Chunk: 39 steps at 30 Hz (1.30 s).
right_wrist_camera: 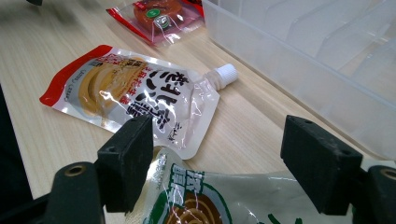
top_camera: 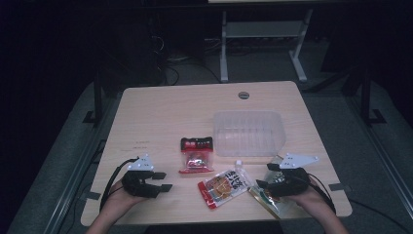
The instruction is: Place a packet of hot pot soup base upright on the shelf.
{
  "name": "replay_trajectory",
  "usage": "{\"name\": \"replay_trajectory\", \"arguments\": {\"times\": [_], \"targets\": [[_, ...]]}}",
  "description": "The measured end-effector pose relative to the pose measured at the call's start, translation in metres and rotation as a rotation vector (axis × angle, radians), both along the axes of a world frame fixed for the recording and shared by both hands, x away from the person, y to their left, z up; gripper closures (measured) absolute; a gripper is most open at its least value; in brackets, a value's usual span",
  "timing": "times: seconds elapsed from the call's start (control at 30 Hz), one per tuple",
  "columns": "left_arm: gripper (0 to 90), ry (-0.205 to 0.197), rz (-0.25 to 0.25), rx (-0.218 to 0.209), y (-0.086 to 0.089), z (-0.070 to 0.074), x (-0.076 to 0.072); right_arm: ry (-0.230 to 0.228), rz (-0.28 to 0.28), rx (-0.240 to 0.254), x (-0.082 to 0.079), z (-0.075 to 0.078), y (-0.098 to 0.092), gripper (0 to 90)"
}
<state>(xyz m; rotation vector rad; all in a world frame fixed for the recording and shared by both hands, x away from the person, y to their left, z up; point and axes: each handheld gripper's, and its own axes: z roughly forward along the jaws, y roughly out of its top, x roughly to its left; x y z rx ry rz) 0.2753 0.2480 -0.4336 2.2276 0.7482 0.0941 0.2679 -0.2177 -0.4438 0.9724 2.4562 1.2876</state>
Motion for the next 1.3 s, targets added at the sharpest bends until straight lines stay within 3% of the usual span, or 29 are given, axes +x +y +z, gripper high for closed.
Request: {"name": "replay_trajectory", "arguments": {"times": [0.3, 0.53, 0.6, 0.9, 1.3], "targets": [[49.6, 0.006, 0.011, -0.022, -0.002, 0.003, 0.002, 0.005, -0.003, 0.016, 0.001, 0.000, -0.002, 25.0], [83.4, -0.010, -0.004, -0.042, -0.013, 0.020, 0.013, -0.009, 0.003, 0.006, -0.001, 0.002, 0.002, 24.5], [88.2, -0.019, -0.013, -0.044, -0.015, 0.023, 0.016, -0.004, 0.001, 0.004, -0.002, 0.002, 0.003, 24.5], [89.8, -0.010, -0.030, -0.033, -0.039, 0.026, 0.032, 0.001, 0.007, 0.007, -0.001, 0.001, 0.004, 24.4], [89.8, -0.015, -0.056, -0.030, -0.090, 0.020, 0.063, -0.004, 0.003, 0.011, -0.002, 0.002, 0.001, 24.4]]}}
